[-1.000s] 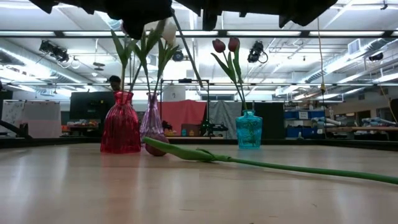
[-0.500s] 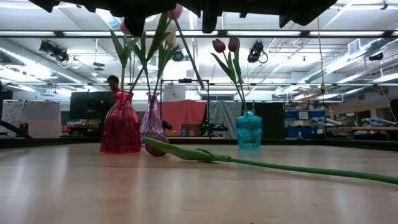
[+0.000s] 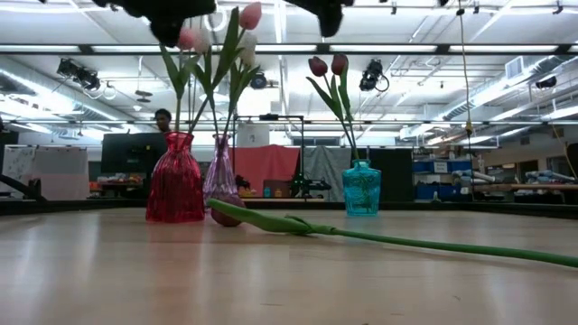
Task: Sort flowers into vase by color
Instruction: Put the pink flower into the red vase
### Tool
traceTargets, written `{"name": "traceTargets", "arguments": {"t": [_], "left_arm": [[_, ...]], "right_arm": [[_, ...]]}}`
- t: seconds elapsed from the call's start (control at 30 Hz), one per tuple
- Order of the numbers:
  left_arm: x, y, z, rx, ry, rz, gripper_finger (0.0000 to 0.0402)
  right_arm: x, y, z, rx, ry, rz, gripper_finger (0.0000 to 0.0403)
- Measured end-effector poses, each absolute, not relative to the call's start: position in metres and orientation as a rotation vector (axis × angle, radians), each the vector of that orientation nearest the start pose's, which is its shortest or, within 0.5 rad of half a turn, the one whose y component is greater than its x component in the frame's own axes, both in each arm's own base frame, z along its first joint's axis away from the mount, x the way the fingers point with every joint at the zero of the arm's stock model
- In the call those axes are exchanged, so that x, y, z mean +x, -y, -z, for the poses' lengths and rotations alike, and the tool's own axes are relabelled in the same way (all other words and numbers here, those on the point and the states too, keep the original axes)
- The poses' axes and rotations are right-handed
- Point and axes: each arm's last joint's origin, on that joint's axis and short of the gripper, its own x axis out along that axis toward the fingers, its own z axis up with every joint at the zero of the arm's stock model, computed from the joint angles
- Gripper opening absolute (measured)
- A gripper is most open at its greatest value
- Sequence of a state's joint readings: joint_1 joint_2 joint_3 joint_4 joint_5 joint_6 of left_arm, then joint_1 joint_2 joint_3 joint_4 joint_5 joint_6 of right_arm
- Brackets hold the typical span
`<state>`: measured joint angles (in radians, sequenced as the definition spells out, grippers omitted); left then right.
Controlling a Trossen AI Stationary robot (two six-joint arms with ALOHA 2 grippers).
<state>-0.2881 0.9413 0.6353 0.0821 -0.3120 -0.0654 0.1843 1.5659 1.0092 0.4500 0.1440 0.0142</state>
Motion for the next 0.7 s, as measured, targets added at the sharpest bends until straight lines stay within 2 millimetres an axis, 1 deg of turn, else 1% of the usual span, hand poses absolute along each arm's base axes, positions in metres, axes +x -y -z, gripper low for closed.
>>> {"name": "traceTargets", "arguments": {"t": [0.07, 0.13, 0.27, 0.37, 0.5, 0.7], "left_arm": [[0.189, 0.047, -0.282, -0.002, -0.241, -0.060, 0.0008], [0.176, 0.044, -0.285, 0.003, -0.254, -0.088, 0.0008], [0.153, 0.038, -0.292, 0.006, -0.259, -0.135, 0.0008], [0.140, 0.033, -0.301, -0.019, -0.242, -0.145, 0.0008], [0.134, 0.031, -0.301, -0.025, -0.258, -0.158, 0.0008], [0.139, 0.032, -0.292, -0.003, -0.329, -0.185, 0.0008]], "right_arm": [[0.342, -0.063, -0.281, 0.015, -0.153, -0.022, 0.0126], [0.338, -0.065, -0.279, 0.020, -0.204, 0.005, 0.0127], [0.338, -0.071, -0.269, 0.014, -0.268, 0.058, 0.0126], [0.339, -0.074, -0.264, 0.006, -0.282, 0.081, 0.0126], [0.339, -0.074, -0.265, 0.006, -0.270, 0.094, 0.0126], [0.340, -0.074, -0.267, 0.007, -0.255, 0.093, 0.0126]]}}
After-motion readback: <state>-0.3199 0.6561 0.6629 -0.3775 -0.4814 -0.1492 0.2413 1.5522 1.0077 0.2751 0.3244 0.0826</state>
